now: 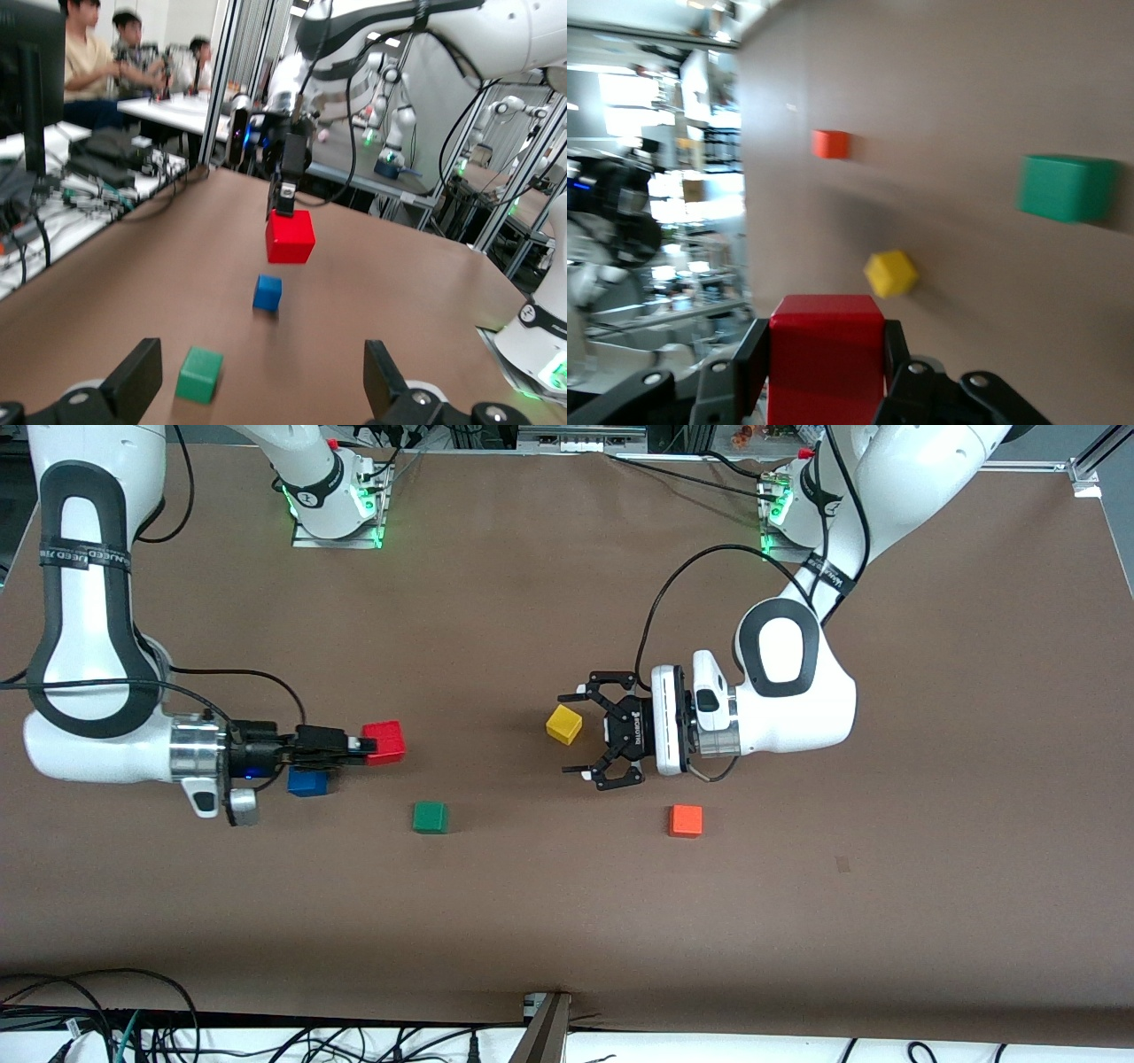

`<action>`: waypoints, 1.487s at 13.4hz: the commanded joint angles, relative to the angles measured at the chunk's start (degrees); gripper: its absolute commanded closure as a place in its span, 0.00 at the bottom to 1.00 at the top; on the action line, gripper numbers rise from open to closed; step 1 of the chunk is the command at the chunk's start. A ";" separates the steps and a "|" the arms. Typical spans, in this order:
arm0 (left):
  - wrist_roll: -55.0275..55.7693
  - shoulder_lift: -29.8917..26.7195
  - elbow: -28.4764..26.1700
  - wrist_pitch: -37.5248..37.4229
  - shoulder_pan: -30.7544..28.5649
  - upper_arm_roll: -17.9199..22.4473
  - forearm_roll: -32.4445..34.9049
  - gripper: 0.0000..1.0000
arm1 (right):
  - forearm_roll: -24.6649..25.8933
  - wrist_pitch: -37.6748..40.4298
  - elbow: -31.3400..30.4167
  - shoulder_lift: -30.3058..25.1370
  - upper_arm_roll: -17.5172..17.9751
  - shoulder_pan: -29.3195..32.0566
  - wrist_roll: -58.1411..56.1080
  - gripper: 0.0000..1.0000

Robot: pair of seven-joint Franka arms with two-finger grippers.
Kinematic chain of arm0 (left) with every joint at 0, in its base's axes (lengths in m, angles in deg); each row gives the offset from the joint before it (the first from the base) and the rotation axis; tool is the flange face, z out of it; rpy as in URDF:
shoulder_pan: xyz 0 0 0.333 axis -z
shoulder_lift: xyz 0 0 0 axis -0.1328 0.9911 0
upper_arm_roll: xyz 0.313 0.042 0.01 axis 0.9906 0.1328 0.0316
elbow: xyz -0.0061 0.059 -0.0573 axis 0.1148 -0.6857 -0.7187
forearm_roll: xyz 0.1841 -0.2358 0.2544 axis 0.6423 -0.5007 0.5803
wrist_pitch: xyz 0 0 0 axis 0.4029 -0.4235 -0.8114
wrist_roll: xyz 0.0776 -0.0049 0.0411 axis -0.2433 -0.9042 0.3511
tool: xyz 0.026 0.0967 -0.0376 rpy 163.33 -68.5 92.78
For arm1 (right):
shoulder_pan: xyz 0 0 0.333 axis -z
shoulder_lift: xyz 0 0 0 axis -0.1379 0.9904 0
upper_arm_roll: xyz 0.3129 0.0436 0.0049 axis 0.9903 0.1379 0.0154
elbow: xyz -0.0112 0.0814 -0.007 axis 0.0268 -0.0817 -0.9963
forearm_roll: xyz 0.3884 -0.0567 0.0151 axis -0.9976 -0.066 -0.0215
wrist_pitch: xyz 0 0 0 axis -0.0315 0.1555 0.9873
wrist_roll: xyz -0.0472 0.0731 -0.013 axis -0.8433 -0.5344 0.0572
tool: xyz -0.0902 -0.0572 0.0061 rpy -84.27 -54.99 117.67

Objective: Pass red block to right arm, stack on blue
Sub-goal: 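Move the red cube over the blue cube with the right gripper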

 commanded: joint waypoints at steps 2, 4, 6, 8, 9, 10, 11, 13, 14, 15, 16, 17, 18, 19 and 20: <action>14.49 -2.68 0.11 -0.43 -0.05 0.06 10.21 0.00 | 16.93 -0.58 -0.78 -3.60 -3.47 -0.54 -2.83 1.00; 19.76 -2.85 -0.24 -1.30 0.04 0.24 12.50 0.00 | 24.75 -3.55 -0.78 -4.74 -4.62 -0.71 -2.39 1.00; 27.13 -3.64 0.28 -5.58 -0.49 0.59 21.25 0.00 | 31.52 -8.03 -0.96 -4.92 -4.80 -0.89 -1.77 1.00; 35.57 -4.87 1.33 -10.86 -1.98 0.41 28.92 0.00 | 37.07 -11.03 -0.87 -5.27 -5.07 -1.59 1.37 1.00; 39.35 -5.57 1.42 -13.84 -2.16 0.59 30.51 0.00 | 38.92 -12.26 -0.96 -5.45 -5.16 -2.81 3.48 1.00; 43.13 -6.54 1.34 -16.83 -2.68 0.94 32.97 0.00 | 41.03 -13.84 -1.04 -5.62 -5.16 -4.04 5.68 1.00; 47.34 -7.68 1.34 -18.77 -2.95 1.11 37.78 0.00 | 43.22 -15.68 -1.04 -5.63 -5.07 -5.18 8.66 1.00; 59.71 -10.57 1.51 -22.38 -3.48 1.29 46.92 0.00 | 46.48 -19.89 -3.14 -5.63 -5.16 -8.69 13.85 1.00; 65.00 -11.02 2.73 -24.83 -3.57 1.29 51.58 0.00 | 47.37 -22.79 -4.72 -5.63 -5.16 -9.41 14.48 1.00; 69.84 -11.29 4.22 -28.43 -4.18 1.38 56.58 0.00 | 47.81 -25.34 -6.21 -5.80 -5.16 -9.94 14.49 1.00; 73.37 -11.64 6.33 -32.29 -4.79 1.55 61.42 0.00 | 48.08 -28.15 -8.06 -5.80 -5.24 -11.07 14.49 1.00; 74.62 -11.73 8.61 -36.42 -5.84 2.16 64.60 0.00 | 48.60 -32.18 -10.60 -5.98 -5.51 -11.69 14.49 1.00; 74.72 -11.64 10.55 -39.94 -7.33 2.95 66.02 0.00 | 48.87 -36.74 -14.19 -6.67 -5.51 -12.57 14.49 1.00; 74.63 -11.73 11.78 -42.15 -9.17 4.09 66.39 0.00 | 49.22 -41.23 -17.36 -7.55 -5.51 -12.58 14.23 1.00; 74.63 -11.99 12.32 -43.39 -11.28 4.54 66.48 0.00 | 49.48 -44.84 -20.00 -8.08 -5.42 -12.67 14.05 1.00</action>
